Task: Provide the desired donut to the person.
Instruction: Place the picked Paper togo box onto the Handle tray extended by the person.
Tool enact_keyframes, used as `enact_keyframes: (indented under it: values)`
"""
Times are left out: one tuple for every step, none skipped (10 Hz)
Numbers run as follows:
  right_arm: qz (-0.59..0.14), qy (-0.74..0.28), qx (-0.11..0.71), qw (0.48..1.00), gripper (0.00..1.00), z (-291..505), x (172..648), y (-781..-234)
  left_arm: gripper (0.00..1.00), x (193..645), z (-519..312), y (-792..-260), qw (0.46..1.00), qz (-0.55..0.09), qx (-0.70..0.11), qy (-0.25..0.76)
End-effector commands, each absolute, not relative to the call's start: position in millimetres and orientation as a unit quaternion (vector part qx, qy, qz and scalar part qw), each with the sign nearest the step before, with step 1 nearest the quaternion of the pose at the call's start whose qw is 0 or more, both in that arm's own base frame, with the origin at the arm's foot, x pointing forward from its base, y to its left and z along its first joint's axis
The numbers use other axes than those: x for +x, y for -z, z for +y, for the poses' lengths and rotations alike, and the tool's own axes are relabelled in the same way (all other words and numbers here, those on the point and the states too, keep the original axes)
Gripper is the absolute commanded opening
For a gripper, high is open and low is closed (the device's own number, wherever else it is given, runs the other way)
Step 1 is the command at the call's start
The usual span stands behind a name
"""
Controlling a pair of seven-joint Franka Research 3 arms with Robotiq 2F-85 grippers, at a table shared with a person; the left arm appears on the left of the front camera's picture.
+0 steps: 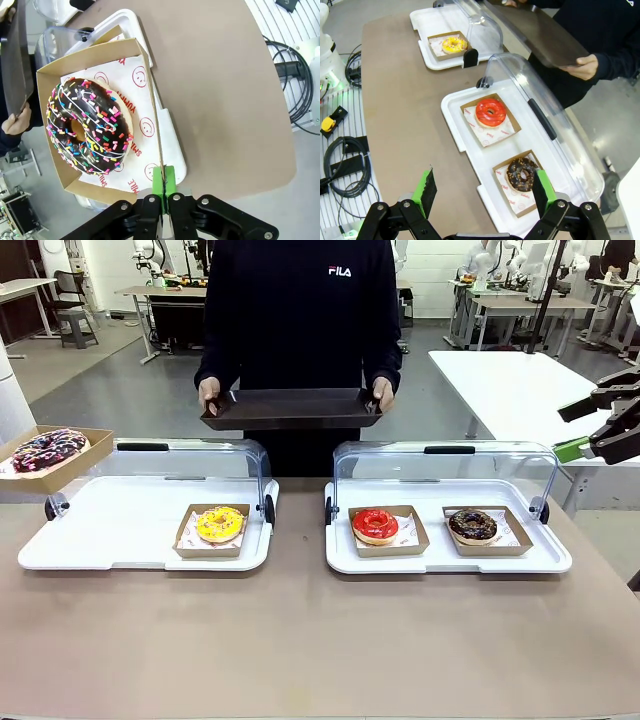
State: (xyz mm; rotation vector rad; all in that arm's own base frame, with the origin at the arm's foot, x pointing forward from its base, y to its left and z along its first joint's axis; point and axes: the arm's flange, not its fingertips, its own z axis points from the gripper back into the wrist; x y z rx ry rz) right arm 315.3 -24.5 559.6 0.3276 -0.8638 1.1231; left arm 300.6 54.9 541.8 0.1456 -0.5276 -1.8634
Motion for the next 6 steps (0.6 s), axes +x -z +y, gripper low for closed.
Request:
enact_keyframes:
  values:
    - [-0.397, -0.514, 0.152, 0.745, 1.0, -23.2, 316.9, -558.8, 0.0, 301.5, 56.3, -543.2, 0.572, -0.223, 0.07, 0.787]
    - [-0.397, -0.514, 0.152, 0.745, 1.0, -23.2, 316.9, -558.8, 0.0, 301.5, 56.3, -543.2, 0.572, -0.223, 0.07, 0.787]
    - [-0.397, -0.514, 0.152, 0.745, 1.0, -23.2, 316.9, -558.8, 0.0, 301.5, 56.3, -543.2, 0.572, -0.223, 0.07, 0.787]
    - [-0.397, -0.514, 0.152, 0.745, 1.0, -23.2, 316.9, -558.8, 0.0, 301.5, 56.3, -543.2, 0.572, -0.223, 0.07, 0.787]
    - [-0.397, -0.514, 0.152, 0.745, 1.0, -23.2, 316.9, -558.8, 0.0, 301.5, 56.3, -543.2, 0.572, -0.223, 0.07, 0.787]
    - [-0.397, -0.514, 0.152, 0.745, 1.0, -23.2, 316.9, -558.8, 0.0, 301.5, 56.3, -543.2, 0.572, -0.223, 0.07, 0.787]
